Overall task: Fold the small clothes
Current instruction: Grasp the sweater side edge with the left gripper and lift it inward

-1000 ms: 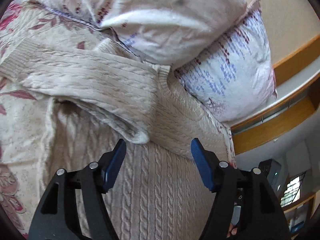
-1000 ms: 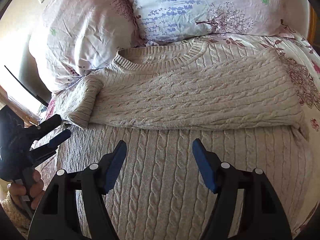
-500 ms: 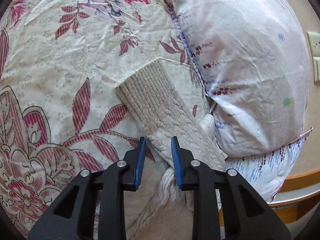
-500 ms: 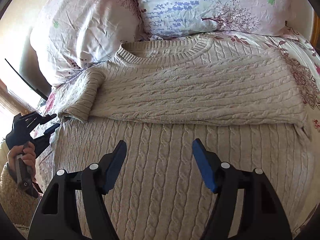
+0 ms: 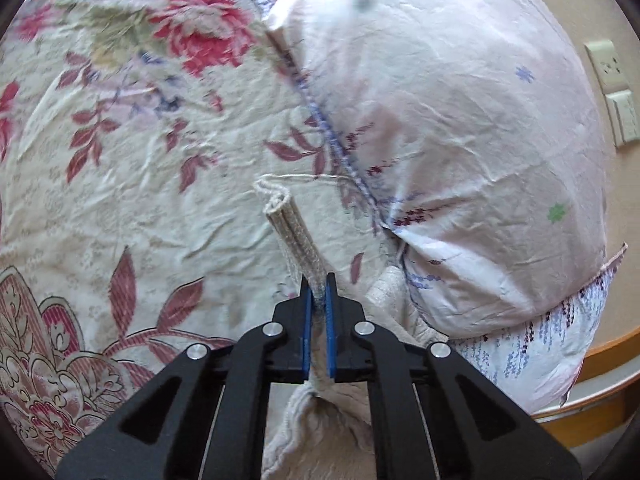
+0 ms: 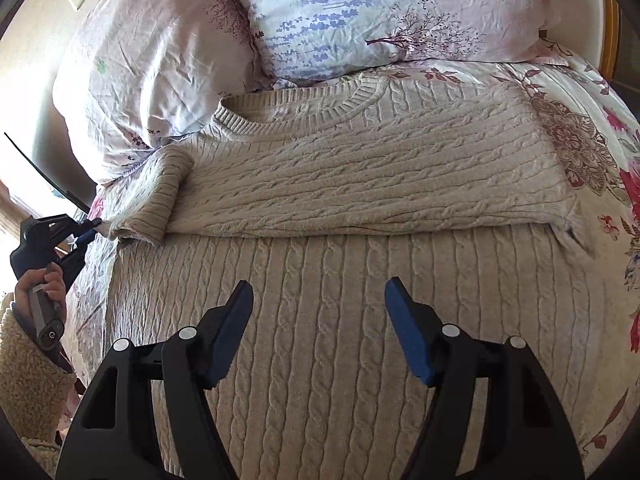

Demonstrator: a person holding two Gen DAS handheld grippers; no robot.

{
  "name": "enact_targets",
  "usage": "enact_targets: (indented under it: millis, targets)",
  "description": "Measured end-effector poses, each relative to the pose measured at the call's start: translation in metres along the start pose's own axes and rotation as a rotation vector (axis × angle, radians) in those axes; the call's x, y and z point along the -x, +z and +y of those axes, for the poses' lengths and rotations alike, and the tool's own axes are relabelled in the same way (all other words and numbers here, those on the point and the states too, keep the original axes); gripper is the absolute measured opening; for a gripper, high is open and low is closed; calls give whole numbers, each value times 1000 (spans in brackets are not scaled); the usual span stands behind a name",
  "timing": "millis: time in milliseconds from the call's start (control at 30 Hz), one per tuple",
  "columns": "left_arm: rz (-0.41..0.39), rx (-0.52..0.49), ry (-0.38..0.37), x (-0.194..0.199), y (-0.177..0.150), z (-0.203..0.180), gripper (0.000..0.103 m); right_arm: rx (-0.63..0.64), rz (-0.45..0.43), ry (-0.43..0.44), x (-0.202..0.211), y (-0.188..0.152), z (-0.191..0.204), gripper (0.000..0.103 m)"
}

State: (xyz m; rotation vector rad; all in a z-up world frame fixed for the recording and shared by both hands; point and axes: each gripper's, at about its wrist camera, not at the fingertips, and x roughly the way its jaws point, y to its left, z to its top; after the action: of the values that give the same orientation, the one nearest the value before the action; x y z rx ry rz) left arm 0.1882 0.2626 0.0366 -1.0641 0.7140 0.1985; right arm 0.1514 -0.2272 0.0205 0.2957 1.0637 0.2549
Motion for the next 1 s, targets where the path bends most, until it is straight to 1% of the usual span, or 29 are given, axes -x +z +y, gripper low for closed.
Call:
enact_targets:
  millis: [133, 233, 400, 533, 667, 733, 867, 1000]
  targets:
    - [-11, -173, -100, 10, -8, -55, 5, -10, -7, 5, 2, 0, -4, 70]
    - [14, -282, -203, 17, -25, -99, 5, -20, -18, 10, 6, 0, -8, 70]
    - [95, -446, -347, 9, -74, -175, 5, -49, -37, 12, 14, -1, -19, 70]
    - [180, -519, -411, -12, -125, -217, 5, -84, -53, 4, 23, -5, -34, 70]
    - [245, -582, -442, -36, -174, -249, 5, -126, -71, -11, 35, -11, -52, 70]
    - [281, -620, -439, -49, -201, -260, 5, -153, -78, -21, 40, -15, -62, 70]
    - [357, -711, -395, -76, -256, -263, 5, -211, -87, -41, 49, -25, -83, 70]
    - [421, -803, -332, -98, -301, -254, 5, -256, -100, -62, 60, -32, -101, 70]
